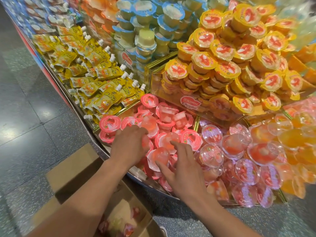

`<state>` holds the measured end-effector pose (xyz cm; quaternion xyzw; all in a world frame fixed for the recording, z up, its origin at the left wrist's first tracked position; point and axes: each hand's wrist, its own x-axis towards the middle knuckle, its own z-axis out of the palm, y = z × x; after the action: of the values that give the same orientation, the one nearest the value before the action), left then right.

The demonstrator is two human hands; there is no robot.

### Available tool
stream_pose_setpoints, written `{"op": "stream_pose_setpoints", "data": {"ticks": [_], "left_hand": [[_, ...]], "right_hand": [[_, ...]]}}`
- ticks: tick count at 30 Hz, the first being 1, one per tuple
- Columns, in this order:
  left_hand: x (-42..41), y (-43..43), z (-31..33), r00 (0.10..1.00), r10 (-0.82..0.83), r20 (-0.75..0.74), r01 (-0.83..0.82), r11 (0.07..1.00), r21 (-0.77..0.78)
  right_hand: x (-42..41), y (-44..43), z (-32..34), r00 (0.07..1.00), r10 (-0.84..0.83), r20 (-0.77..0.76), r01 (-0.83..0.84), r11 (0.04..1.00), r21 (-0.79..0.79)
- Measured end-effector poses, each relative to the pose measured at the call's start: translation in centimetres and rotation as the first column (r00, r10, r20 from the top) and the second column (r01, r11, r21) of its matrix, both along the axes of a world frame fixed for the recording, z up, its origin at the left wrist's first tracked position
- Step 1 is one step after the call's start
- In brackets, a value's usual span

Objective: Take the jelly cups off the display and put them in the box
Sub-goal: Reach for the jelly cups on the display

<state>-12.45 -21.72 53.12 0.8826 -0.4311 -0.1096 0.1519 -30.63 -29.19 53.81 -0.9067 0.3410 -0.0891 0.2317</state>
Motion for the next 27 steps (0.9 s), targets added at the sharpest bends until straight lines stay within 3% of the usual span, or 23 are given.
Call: {"op": "stream_pose_setpoints", "data": {"ticks": [13, 21, 27], "left_hand": [[0.7, 1.6, 0.6, 0.997, -0.061, -0.043, 0.063, 0.997, 0.05], [2.9, 9.2, 1.1, 0.998, -0.038, 0.042, 0.033, 0.992, 0.119], [2.7, 15.0, 1.1, 0.999, -0.03, 0.045, 0.021, 0.982, 0.189]], "right_hand": [[-1.2, -0.2, 2.4, 0.998, 0.046, -0.054, -0.044, 0.999, 0.027], [-0.1, 2.8, 2.6, 0.963, 0.255, -0.085, -0.251, 0.966, 0.056], [1.2, 6.9, 2.0, 0.887, 0.384, -0.256, -0.374, 0.923, 0.088]]}}
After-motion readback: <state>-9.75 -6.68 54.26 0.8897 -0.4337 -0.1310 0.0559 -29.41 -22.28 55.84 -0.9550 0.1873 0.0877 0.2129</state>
